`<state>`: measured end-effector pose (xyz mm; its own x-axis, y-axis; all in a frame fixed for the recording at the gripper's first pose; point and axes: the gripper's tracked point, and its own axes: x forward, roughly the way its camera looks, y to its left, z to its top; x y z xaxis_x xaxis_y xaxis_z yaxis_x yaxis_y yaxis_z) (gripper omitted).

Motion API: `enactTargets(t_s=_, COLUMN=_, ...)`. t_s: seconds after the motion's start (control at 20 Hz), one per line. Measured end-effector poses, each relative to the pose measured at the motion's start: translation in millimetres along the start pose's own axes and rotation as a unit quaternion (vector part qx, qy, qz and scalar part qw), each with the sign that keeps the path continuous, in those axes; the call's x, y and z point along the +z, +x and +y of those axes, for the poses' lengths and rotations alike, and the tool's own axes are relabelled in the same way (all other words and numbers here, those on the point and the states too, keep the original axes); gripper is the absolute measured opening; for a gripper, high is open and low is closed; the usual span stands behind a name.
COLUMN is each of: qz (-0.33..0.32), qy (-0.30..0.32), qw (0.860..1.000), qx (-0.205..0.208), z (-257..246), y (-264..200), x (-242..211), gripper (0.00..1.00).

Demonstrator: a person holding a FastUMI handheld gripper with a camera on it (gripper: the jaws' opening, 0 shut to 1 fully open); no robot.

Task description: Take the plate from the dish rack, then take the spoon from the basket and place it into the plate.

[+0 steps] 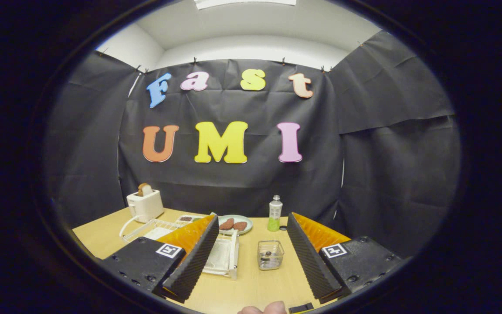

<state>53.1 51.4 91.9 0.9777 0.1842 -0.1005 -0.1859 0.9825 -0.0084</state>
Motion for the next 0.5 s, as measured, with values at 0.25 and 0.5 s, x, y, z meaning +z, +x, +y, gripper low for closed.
enactTargets(t_s=0.25, qz=0.063, qy=-0.039, qw=0.997, qx=0.035, z=30, y=58, x=42, gripper=1.00)
enactTargets(t_s=0.5, qz=0.157, qy=-0.077, qw=0.981, qx=0.079, z=70, y=114, x=41, gripper=1.00)
